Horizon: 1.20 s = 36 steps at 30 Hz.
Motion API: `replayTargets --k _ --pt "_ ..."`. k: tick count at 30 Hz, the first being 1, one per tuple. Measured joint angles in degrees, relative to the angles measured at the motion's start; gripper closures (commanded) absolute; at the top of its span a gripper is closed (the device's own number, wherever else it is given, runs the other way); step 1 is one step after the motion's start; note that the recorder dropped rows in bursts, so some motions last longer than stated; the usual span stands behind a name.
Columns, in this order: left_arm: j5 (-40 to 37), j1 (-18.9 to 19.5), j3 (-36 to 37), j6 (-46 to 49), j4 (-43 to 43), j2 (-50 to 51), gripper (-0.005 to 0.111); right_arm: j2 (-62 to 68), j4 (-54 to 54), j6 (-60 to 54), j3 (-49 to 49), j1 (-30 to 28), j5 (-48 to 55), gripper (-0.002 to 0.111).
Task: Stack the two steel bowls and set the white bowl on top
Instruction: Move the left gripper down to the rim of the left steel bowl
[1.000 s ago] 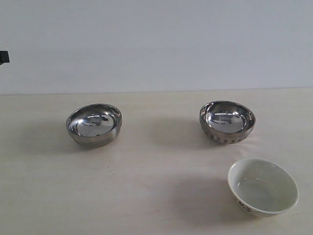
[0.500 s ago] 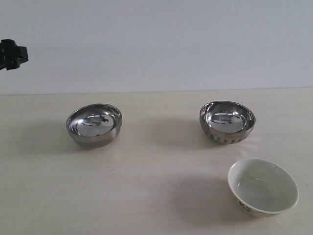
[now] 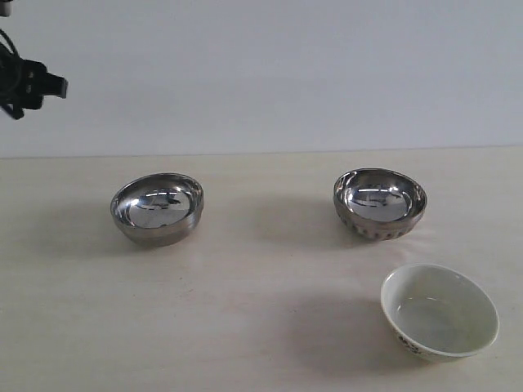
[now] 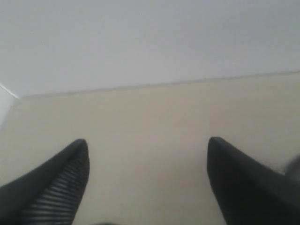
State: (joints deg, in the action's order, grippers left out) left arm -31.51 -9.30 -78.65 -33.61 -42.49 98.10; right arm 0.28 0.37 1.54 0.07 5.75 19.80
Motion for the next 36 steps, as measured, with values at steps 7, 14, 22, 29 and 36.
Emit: replayTargets --k 7,14,22,29,36 --pt "-3.1 -0.4 -5.7 35.7 43.0 5.2 0.041 0.0 0.0 0.0 0.0 0.0 0.0 0.108" --pt "-5.3 -0.5 -5.8 42.4 49.0 11.1 0.041 0.0 0.0 0.0 0.0 0.0 0.0 0.108" --pt "-5.4 -0.5 -5.8 42.7 49.8 18.0 0.041 0.0 0.0 0.0 0.0 0.0 0.0 0.108" --pt "-3.4 -0.5 -5.8 42.7 50.0 22.2 0.041 0.0 0.0 0.0 0.0 0.0 0.0 0.108" --pt "-0.5 -0.5 -5.9 42.7 50.7 24.5 0.042 0.0 0.0 0.0 0.0 0.0 0.0 0.108"
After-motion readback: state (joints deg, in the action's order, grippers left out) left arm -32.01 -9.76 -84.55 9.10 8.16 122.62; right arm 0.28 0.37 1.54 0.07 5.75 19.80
